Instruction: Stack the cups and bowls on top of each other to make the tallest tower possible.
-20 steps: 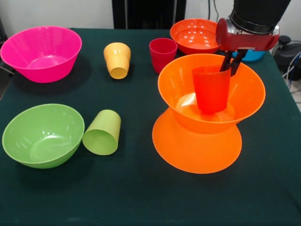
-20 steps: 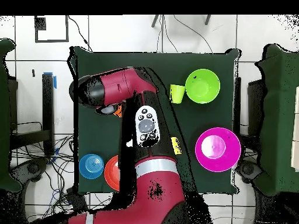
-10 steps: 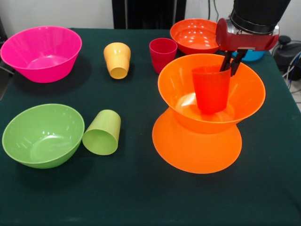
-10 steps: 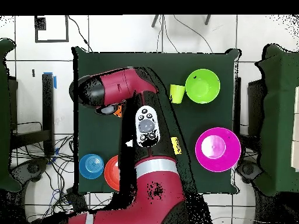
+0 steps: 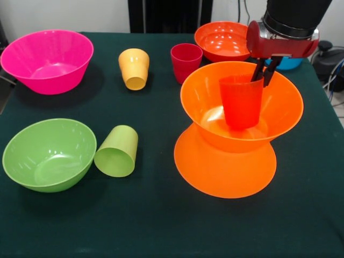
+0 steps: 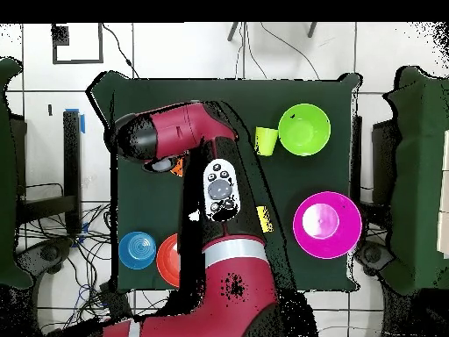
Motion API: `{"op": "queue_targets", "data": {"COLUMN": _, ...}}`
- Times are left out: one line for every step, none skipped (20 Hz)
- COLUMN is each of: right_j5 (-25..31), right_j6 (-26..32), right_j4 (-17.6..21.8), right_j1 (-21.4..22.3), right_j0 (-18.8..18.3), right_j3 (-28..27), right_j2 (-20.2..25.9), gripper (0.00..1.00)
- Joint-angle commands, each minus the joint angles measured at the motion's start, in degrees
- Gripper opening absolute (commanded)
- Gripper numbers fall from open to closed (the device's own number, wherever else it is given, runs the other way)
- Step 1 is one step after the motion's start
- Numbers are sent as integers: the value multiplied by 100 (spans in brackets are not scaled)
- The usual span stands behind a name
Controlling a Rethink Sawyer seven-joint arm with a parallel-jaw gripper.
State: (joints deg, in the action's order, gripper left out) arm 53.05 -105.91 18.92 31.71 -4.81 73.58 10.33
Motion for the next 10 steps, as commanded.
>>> {"op": "queue_targets", "data": {"right_j5": -194, "right_j6": -320, "right_j4": 13, "right_j1": 27, "right_j0": -10, "right_j3": 339, "right_j2": 73, "gripper": 0}}
{"op": "queue_targets", "data": {"right_j5": -218, "right_j6": -323, "right_j4": 10, "right_j1": 26, "right_j0": -16, "right_j3": 346, "right_j2": 77, "gripper": 0}}
{"op": "queue_targets", "data": {"right_j5": -153, "right_j6": -334, "right_j4": 15, "right_j1": 16, "right_j0": 2, "right_j3": 323, "right_j2": 58, "gripper": 0}}
{"op": "queue_targets", "data": {"right_j5": -125, "right_j6": -340, "right_j4": 10, "right_j1": 15, "right_j0": 8, "right_j3": 323, "right_j2": 53, "gripper": 0}}
{"op": "queue_targets", "data": {"right_j5": -98, "right_j6": -346, "right_j4": 6, "right_j1": 15, "right_j0": 14, "right_j3": 322, "right_j2": 48, "gripper": 0}}
{"op": "queue_targets", "data": {"right_j5": -70, "right_j6": -349, "right_j4": 4, "right_j1": 16, "right_j0": 20, "right_j3": 317, "right_j2": 44, "gripper": 0}}
{"op": "queue_targets", "data": {"right_j5": -60, "right_j6": -342, "right_j4": 1, "right_j1": 21, "right_j0": 19, "right_j3": 317, "right_j2": 46, "gripper": 0}}
{"op": "queue_targets", "data": {"right_j5": -49, "right_j6": -334, "right_j4": -2, "right_j1": 27, "right_j0": 19, "right_j3": 317, "right_j2": 49, "gripper": 0}}
{"op": "queue_targets", "data": {"right_j5": -36, "right_j6": -330, "right_j4": -5, "right_j1": 29, "right_j0": 19, "right_j3": 309, "right_j2": 51, "gripper": 0}}
{"op": "queue_targets", "data": {"right_j5": -23, "right_j6": -320, "right_j4": -14, "right_j1": 29, "right_j0": 15, "right_j3": 306, "right_j2": 60, "gripper": 0}}
